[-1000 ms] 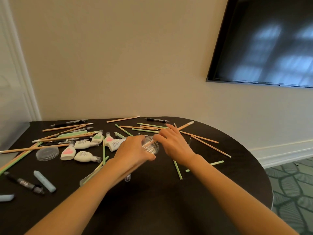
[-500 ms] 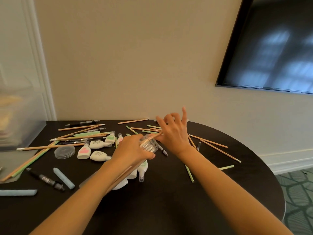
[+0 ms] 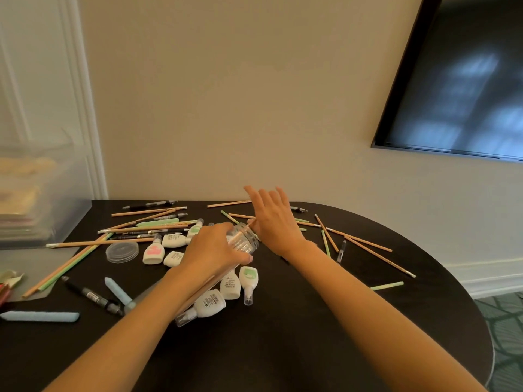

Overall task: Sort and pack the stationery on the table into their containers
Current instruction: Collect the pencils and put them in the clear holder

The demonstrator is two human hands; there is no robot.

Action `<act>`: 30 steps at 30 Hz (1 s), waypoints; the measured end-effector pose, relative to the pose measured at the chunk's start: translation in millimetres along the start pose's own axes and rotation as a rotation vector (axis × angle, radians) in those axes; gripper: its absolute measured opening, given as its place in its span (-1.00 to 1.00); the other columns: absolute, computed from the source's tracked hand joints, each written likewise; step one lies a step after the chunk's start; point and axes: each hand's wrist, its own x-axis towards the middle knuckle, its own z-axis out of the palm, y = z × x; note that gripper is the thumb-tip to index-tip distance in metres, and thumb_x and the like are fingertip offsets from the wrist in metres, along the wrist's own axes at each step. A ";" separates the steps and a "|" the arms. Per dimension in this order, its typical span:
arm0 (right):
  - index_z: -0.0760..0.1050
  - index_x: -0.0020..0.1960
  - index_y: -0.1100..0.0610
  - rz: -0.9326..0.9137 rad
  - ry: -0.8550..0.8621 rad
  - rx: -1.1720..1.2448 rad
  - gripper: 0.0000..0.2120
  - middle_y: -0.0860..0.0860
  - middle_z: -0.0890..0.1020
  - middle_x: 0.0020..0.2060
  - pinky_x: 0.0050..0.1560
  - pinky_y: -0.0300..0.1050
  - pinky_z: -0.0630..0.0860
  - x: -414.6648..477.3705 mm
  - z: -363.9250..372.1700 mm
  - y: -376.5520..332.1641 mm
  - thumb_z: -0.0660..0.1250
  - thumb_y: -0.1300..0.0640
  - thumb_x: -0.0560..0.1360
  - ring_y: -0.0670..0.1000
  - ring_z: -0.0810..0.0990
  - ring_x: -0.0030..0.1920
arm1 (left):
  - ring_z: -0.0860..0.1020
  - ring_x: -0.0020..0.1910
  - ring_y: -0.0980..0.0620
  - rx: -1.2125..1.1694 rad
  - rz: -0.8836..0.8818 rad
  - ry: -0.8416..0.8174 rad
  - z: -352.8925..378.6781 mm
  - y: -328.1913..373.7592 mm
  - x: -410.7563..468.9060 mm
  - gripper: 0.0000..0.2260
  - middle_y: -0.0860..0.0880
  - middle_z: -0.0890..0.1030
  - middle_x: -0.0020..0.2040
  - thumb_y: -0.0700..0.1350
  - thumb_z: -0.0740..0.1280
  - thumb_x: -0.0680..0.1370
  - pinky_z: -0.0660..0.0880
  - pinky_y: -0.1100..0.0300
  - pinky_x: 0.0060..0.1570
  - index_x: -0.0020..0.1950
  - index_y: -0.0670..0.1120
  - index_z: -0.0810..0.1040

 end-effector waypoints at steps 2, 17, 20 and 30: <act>0.12 0.46 0.16 0.190 -0.117 0.153 -0.27 0.14 0.49 0.15 0.32 0.04 0.31 -0.2 -2.9 -7.0 0.43 0.17 0.42 0.13 0.49 0.15 | 0.49 0.12 0.01 -0.001 0.005 0.014 -2.0 -0.9 1.8 -0.39 -0.02 0.54 0.18 0.16 0.47 0.33 0.44 0.14 0.02 0.31 -0.02 0.41; 0.58 0.07 0.17 0.680 -0.365 0.521 -0.83 0.04 0.63 -0.01 0.00 -0.22 0.45 -44.3 23.5 66.4 0.27 0.20 0.53 -0.08 0.53 -0.04 | 0.47 0.16 -0.01 0.091 0.048 -0.033 18.4 36.1 28.3 -0.36 -0.03 0.51 0.22 0.15 0.45 0.35 0.41 0.15 0.01 0.35 -0.02 0.36; 0.59 0.03 0.21 0.838 -0.343 0.444 -0.81 0.10 0.64 -0.04 0.04 -0.12 0.52 -62.5 34.6 107.9 0.22 0.21 0.54 -0.02 0.58 -0.07 | 0.47 0.15 0.00 0.075 0.074 -0.045 28.9 54.0 40.5 -0.37 -0.02 0.51 0.22 0.13 0.45 0.37 0.41 0.16 0.03 0.37 -0.01 0.36; 0.53 0.11 0.25 1.110 -0.495 0.236 -0.80 0.10 0.57 -0.14 -0.17 -0.16 0.51 -79.6 76.6 187.9 0.29 0.19 0.52 0.03 0.59 -0.14 | 0.47 0.18 -0.01 0.139 0.109 -0.067 57.8 87.7 88.3 -0.36 -0.01 0.51 0.23 0.15 0.45 0.35 0.45 0.12 0.10 0.36 -0.02 0.37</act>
